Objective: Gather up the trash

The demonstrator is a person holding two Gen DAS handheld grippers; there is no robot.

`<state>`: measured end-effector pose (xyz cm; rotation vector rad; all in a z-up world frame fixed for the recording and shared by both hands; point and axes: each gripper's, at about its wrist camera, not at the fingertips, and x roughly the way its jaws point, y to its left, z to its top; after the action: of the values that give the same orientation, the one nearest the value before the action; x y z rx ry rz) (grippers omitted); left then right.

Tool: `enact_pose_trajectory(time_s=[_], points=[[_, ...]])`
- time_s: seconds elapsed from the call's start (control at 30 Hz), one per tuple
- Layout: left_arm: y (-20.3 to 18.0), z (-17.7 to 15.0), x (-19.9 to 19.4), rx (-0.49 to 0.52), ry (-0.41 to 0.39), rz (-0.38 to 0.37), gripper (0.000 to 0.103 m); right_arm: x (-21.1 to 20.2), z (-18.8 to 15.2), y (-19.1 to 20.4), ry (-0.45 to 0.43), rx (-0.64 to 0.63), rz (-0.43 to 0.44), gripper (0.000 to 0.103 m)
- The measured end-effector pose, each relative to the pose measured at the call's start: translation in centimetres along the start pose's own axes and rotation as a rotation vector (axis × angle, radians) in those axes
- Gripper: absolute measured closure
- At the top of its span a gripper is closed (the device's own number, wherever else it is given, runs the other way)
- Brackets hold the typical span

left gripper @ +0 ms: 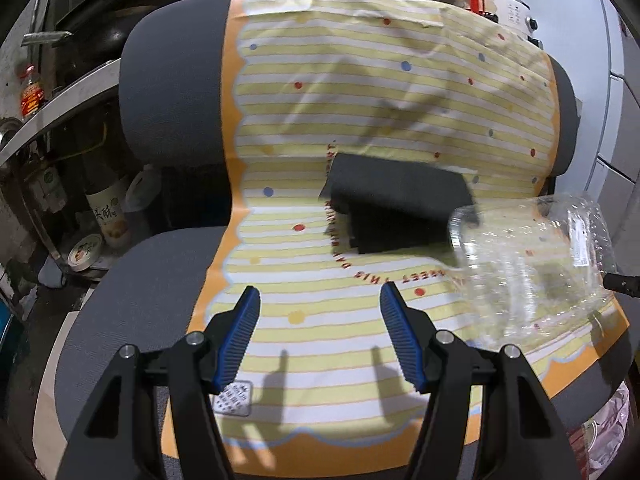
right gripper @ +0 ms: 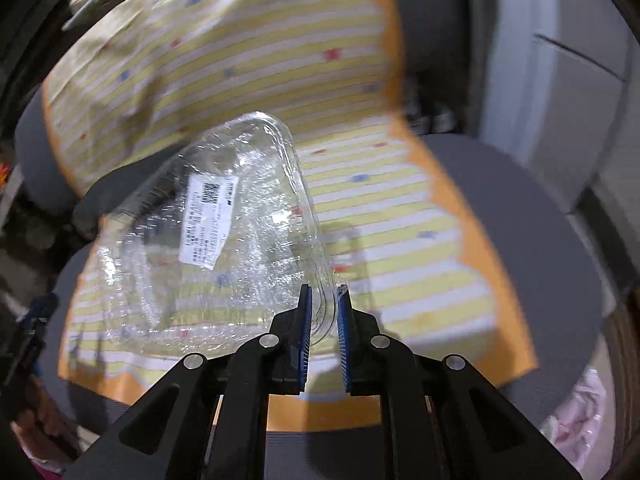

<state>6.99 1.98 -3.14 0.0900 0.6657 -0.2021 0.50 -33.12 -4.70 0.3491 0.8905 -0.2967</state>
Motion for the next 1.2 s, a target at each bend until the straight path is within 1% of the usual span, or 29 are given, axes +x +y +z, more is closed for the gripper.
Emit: enact_pose_trajectory(time_s=[0.03,0.1,0.13,0.17,0.2,0.23,0.27,0.3,0.37,0.43,0.53,0.63,0.7,0.73,0.83,0.87,0.93,1.03,1.17,1.2], points=[[-0.2,0.3,0.1,0.005,-0.003,-0.001,0.042,-0.1,0.2,-0.7,-0.008,0.009,-0.027,0.089],[-0.7,0.8,0.2,0.018,-0.008,0.0,0.042,-0.2,0.6,-1.6,-0.014,0.034,-0.051,0.085],[-1.0,1.0,0.4,0.025,-0.01,0.002,0.042,-0.4,0.6,-2.3,-0.012,0.04,-0.064,0.079],[-1.2,1.2,0.4,0.029,-0.01,0.003,0.042,-0.4,0.8,-2.7,-0.007,0.045,-0.065,0.071],[-1.4,1.5,0.6,0.032,-0.01,0.002,0.042,-0.6,0.8,-3.0,-0.011,0.055,-0.057,0.053],[-1.6,1.7,0.7,0.033,-0.012,0.001,0.042,-1.0,1.0,-2.9,-0.04,0.053,-0.048,0.05],[-1.8,1.8,0.8,0.036,-0.014,0.001,0.042,-1.0,1.1,-2.4,-0.057,0.038,-0.036,0.05],[-2.0,1.9,1.0,0.042,-0.016,0.001,0.042,-1.1,1.5,-1.5,-0.075,0.012,0.0,0.05],[-2.3,2.1,1.5,0.054,-0.014,0.012,0.042,-1.0,2.4,0.4,-0.087,-0.038,0.098,0.05],[-2.4,2.4,2.0,0.054,-0.013,0.018,0.042,-0.3,3.3,3.1,-0.105,-0.113,0.164,0.05],[-2.2,3.1,2.5,0.045,-0.028,0.023,0.042,1.5,4.7,7.5,-0.126,-0.215,0.23,0.05],[-1.5,4.2,3.4,0.034,-0.035,0.032,0.042,4.1,6.3,11.2,-0.107,-0.273,0.288,0.05],[-1.0,5.0,4.0,0.029,-0.04,0.04,0.042,6.2,7.5,13.4,-0.089,-0.305,0.307,0.05],[-0.8,5.3,4.2,0.028,-0.044,0.043,0.042,7.0,8.0,14.1,-0.08,-0.316,0.321,0.046],[-0.1,6.4,5.2,0.027,-0.049,0.052,0.042,10.2,9.5,16.2,-0.044,-0.338,0.337,0.035],[0.2,6.6,5.6,0.027,-0.048,0.051,0.042,11.4,10.1,16.6,-0.022,-0.334,0.348,0.034],[0.5,6.7,6.2,0.027,-0.045,0.054,0.042,13.2,10.7,17.1,0.015,-0.315,0.37,0.026],[0.9,6.5,7.2,0.022,-0.028,0.048,0.042,15.2,11.3,17.5,0.053,-0.291,0.411,0.021],[1.0,6.1,7.8,0.022,-0.012,0.046,0.042,16.7,11.4,17.7,0.101,-0.244,0.513,0.022],[1.0,6.0,7.8,0.023,-0.01,0.047,0.042,16.6,11.3,17.9,0.105,-0.245,0.545,0.032]])
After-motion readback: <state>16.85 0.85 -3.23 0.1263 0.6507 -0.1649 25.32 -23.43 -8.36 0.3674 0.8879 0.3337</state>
